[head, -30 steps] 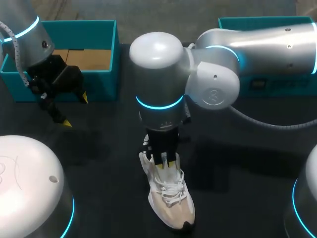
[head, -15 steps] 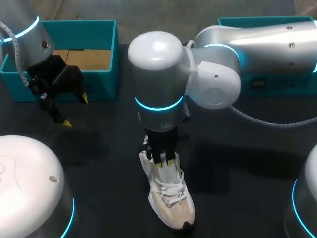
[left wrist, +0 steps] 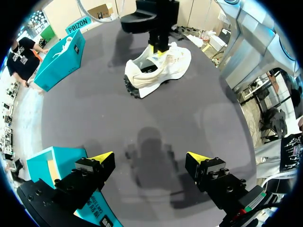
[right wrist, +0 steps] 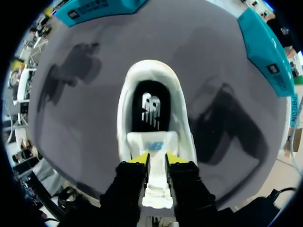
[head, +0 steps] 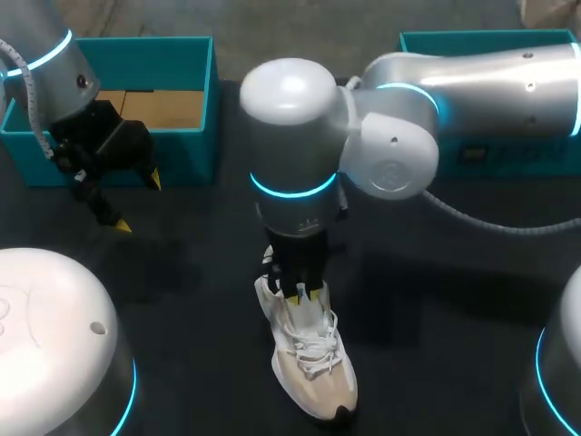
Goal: Take the shoe out of the shoebox, open the shoe tongue, remove and reinsert the insole, then place the shoe into the shoebox
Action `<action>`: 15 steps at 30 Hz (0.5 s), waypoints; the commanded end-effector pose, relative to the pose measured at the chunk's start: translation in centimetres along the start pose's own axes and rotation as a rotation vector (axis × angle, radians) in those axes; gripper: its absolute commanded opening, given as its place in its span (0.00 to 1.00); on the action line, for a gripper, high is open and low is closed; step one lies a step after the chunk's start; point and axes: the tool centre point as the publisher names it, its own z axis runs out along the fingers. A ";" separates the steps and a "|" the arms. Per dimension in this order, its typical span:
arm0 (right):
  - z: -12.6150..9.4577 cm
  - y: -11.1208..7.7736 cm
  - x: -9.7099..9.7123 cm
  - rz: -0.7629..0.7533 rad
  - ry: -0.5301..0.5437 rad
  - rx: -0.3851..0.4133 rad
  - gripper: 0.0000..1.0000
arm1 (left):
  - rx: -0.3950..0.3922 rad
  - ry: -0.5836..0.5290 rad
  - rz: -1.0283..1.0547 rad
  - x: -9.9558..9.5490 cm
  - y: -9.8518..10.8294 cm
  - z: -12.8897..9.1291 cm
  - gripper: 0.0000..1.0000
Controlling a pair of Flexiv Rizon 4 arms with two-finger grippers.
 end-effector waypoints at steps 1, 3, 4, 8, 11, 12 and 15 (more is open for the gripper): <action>-3.5 -0.5 0.0 -0.063 -0.036 -0.048 0.40 | -0.004 0.000 0.000 0.1 0.0 0.0 1.00; -4.4 -0.4 -0.3 -0.131 -0.038 -0.068 0.45 | -0.004 0.000 0.000 0.1 0.0 0.0 1.00; -4.9 -0.3 -0.3 -0.173 -0.041 -0.088 0.51 | -0.004 0.000 0.000 0.1 0.0 0.0 1.00; -6.4 -0.1 -0.4 -0.371 -0.048 -0.133 1.00 | -0.004 0.000 0.000 0.1 0.0 0.0 1.00; -6.7 0.3 -0.7 -0.486 -0.051 -0.135 1.00 | -0.004 0.000 0.000 0.1 0.0 0.0 1.00; -6.8 0.5 -0.8 -0.526 -0.043 -0.132 1.00 | -0.004 0.000 0.000 0.1 0.0 0.0 1.00; -6.8 1.0 -0.9 -0.672 -0.009 -0.147 1.00 | -0.004 0.000 0.000 0.1 0.0 0.0 1.00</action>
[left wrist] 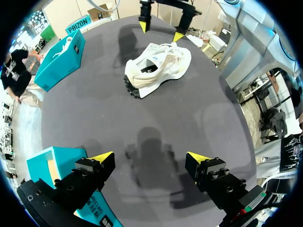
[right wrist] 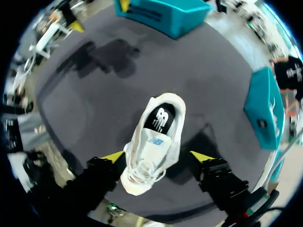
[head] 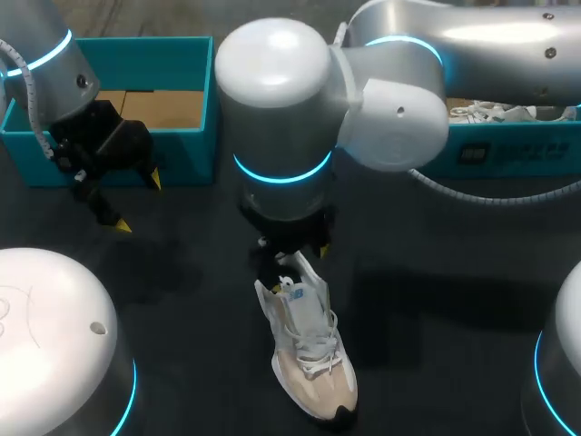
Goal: Take the shoe out of the shoebox, open the shoe tongue, remove and reinsert the insole, then place the shoe into the shoebox
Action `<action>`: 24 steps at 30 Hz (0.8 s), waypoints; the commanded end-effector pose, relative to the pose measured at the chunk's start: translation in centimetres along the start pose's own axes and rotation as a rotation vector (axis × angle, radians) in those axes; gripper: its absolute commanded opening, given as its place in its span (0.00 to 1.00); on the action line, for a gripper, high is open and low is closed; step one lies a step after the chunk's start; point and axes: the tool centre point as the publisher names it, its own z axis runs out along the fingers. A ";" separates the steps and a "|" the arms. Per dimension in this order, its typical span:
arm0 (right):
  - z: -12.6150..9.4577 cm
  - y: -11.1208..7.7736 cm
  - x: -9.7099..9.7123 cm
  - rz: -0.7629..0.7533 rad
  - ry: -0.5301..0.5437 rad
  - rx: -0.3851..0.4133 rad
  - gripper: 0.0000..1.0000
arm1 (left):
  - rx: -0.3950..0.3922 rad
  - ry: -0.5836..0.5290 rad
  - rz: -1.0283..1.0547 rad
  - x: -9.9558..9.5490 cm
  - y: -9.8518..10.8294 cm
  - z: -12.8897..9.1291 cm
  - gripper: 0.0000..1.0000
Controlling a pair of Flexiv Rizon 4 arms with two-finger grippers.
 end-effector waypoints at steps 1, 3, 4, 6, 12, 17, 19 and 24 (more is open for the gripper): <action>0.1 0.2 -0.9 -0.282 0.093 -0.070 1.00 | -0.004 0.000 0.000 0.1 0.0 0.0 1.00; 0.1 0.4 -1.2 -0.388 0.177 -0.152 1.00 | -0.004 0.000 0.000 0.1 0.0 0.0 1.00; 0.1 0.4 -1.2 -0.388 0.177 -0.152 1.00 | -0.004 0.000 0.000 0.1 0.0 0.0 1.00; 0.1 0.4 -1.2 -0.388 0.177 -0.152 1.00 | -0.004 0.000 0.000 0.1 0.0 0.0 1.00; 0.1 0.4 -1.2 -0.388 0.177 -0.152 1.00 | -0.004 0.000 0.000 0.1 0.0 0.0 1.00; 0.8 1.6 -1.1 -0.490 0.162 -0.112 1.00 | -0.004 0.000 0.000 0.1 0.0 0.0 1.00; 1.2 2.4 -1.2 -0.539 0.136 -0.068 1.00 | -0.004 0.000 0.000 0.1 0.0 0.0 1.00; 2.3 4.1 -1.6 -0.678 0.081 -0.046 1.00 | -0.004 0.000 0.000 0.1 0.0 0.0 1.00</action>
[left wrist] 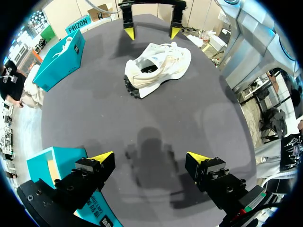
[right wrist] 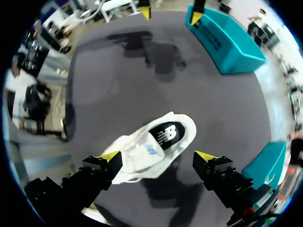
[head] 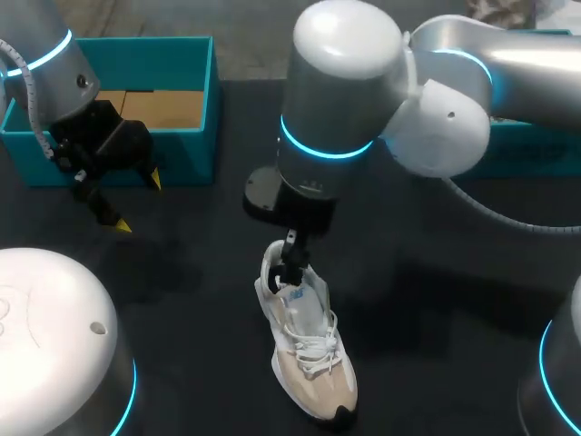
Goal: Take the shoe out of the shoebox, open the shoe tongue, remove and reinsert the insole, then place the shoe into the shoebox
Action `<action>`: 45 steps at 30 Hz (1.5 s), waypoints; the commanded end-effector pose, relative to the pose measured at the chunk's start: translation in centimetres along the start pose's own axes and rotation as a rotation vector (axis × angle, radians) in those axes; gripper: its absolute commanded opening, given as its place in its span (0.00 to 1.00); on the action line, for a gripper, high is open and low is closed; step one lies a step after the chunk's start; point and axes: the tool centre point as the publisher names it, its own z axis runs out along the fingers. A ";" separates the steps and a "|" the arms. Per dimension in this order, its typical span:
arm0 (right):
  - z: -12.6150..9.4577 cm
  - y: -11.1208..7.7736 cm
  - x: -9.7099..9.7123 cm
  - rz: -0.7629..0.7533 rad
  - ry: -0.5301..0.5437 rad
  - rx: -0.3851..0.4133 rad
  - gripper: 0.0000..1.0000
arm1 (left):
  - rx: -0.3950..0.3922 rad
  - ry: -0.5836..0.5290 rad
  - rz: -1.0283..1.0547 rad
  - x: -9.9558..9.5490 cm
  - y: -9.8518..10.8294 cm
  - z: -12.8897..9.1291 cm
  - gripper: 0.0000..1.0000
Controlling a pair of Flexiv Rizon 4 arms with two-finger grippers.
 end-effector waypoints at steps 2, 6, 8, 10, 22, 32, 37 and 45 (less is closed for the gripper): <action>1.5 2.3 -1.2 -0.110 -0.011 0.085 1.00 | -0.004 0.000 0.000 0.1 0.0 0.0 1.00; 2.1 3.0 -2.2 -0.163 -0.038 0.091 1.00 | -0.004 0.000 0.000 0.1 0.0 0.0 1.00; 2.3 3.3 -2.4 -0.195 -0.045 0.091 1.00 | -0.004 0.000 0.000 0.1 0.0 0.0 1.00; 2.7 3.5 -2.8 -0.222 -0.051 0.102 1.00 | -0.004 0.000 0.000 0.1 0.0 0.0 1.00; 4.4 3.0 -4.2 -0.291 -0.015 0.106 1.00 | -0.004 0.000 0.000 0.1 0.0 0.0 1.00; 5.5 3.2 -4.9 -0.362 -0.039 0.099 1.00 | -0.004 0.000 0.000 0.1 0.0 0.0 1.00; 6.5 3.6 -5.6 -0.411 -0.044 0.092 1.00 | -0.004 0.000 0.000 0.1 0.0 0.0 1.00; 8.3 3.3 -7.0 -0.432 -0.009 0.106 1.00 | -0.004 0.000 0.000 0.1 0.0 0.0 1.00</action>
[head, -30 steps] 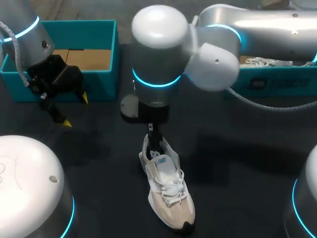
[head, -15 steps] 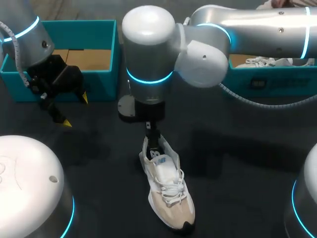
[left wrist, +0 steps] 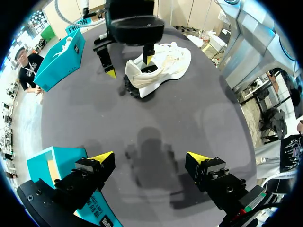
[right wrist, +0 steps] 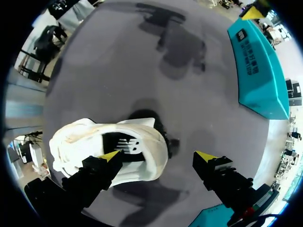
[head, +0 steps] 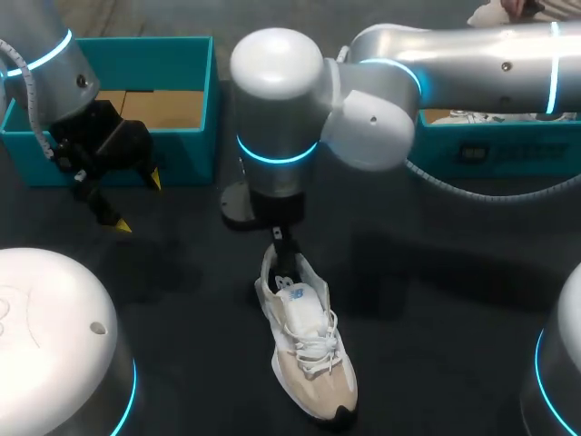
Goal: Take the shoe out of the shoebox, open the shoe tongue, remove and reinsert the insole, then place the shoe into the shoebox
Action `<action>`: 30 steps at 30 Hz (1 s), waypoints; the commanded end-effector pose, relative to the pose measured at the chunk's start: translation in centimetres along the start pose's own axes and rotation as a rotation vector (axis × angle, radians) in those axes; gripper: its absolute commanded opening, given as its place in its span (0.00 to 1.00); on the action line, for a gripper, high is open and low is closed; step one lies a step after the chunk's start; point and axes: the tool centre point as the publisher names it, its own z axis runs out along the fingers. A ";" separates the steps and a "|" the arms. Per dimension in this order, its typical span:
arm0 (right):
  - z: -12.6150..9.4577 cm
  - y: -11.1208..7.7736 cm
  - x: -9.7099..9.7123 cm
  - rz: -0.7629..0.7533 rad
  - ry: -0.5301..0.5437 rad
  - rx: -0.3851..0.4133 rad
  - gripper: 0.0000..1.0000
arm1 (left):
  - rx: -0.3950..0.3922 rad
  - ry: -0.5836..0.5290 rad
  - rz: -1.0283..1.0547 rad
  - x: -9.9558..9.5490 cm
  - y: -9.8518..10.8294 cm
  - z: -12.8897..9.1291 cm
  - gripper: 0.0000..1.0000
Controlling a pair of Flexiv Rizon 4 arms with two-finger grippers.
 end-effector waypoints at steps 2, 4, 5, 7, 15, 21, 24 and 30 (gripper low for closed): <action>1.3 0.0 -1.0 -0.009 0.026 0.007 1.00 | -0.004 0.000 0.000 0.1 0.0 0.0 1.00; 1.7 -0.2 -1.1 0.000 0.032 0.003 1.00 | -0.004 0.000 0.000 0.1 0.0 0.0 1.00; 1.8 -0.3 -1.2 -0.001 0.032 0.001 1.00 | -0.004 0.000 0.000 0.1 0.0 0.0 1.00; 2.1 -0.4 -1.2 0.007 0.038 0.001 1.00 | -0.004 0.000 0.000 0.1 0.0 0.0 1.00; 2.8 -0.4 -1.2 -0.004 0.038 -0.003 1.00 | -0.004 0.000 0.000 0.1 0.0 0.0 1.00; 3.4 -0.6 -1.3 0.007 0.044 -0.012 1.00 | -0.004 0.000 0.000 0.1 0.0 0.0 1.00; 3.6 -0.5 -1.4 -0.005 0.042 -0.013 1.00 | -0.004 0.000 0.000 0.1 0.0 0.0 1.00; 4.0 -0.7 -1.8 -0.005 0.052 -0.007 1.00 | -0.004 0.000 0.000 0.1 0.0 0.0 1.00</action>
